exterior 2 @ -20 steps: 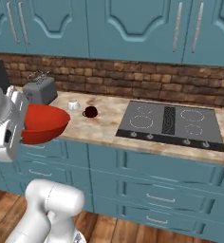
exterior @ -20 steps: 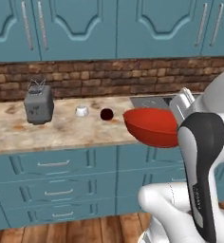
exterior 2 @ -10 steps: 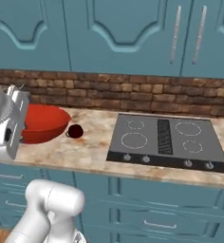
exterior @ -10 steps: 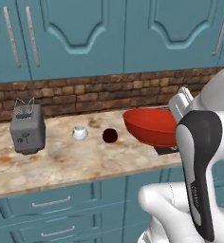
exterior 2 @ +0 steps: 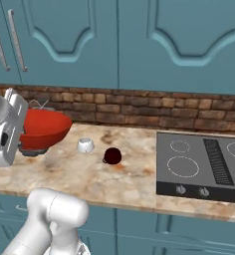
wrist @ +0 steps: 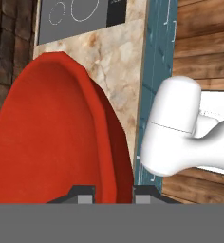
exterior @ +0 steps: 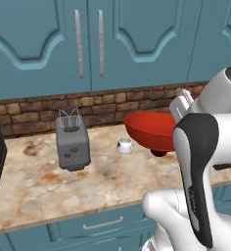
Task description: Clear the mugs and bowl far away from the sink.
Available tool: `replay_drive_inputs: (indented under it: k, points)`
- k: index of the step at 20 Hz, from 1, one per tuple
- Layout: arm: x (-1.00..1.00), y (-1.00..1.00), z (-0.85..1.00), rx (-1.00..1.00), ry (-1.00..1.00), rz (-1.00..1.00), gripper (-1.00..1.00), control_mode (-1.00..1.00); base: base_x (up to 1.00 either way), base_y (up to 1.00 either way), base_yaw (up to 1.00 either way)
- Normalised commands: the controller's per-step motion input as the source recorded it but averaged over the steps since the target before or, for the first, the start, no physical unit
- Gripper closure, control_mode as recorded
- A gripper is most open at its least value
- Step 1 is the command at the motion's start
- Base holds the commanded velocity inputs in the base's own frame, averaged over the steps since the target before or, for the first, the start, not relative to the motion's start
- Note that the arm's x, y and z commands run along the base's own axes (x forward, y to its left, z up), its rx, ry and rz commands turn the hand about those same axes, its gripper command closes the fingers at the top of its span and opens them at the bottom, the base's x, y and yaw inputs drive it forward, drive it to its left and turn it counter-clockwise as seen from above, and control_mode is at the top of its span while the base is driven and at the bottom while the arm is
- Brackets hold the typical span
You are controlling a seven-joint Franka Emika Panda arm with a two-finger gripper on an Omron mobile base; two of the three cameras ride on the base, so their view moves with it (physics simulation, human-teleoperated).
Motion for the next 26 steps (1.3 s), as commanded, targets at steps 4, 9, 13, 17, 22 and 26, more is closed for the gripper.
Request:
replay_drive_inputs:
  k: [4, 9, 13, 17, 22, 26]
  points:
    - [0.0, 0.0, 0.0, 0.0, 0.0, 0.0, 1.0, 1.0, 0.7, -0.02, 0.0]
    - [0.0, 0.0, 0.0, 0.0, 0.0, 0.0, 1.0, 1.0, 0.49, -0.02, 0.0]
    - [0.0, 0.0, 0.0, 0.0, 0.0, 0.0, 1.0, 1.0, 0.12, -0.22, 0.14]
    - [0.0, 0.0, 0.0, 0.0, 0.0, 0.0, 1.0, 1.0, 0.06, -0.16, 0.14]
    - [-0.19, 0.0, -0.04, 0.0, -0.06, 0.0, 1.0, -1.0, -0.04, 0.0, 0.0]
    - [-0.51, 0.0, -0.27, 0.0, -0.09, 0.0, 1.0, -1.0, 0.0, 0.0, 0.0]
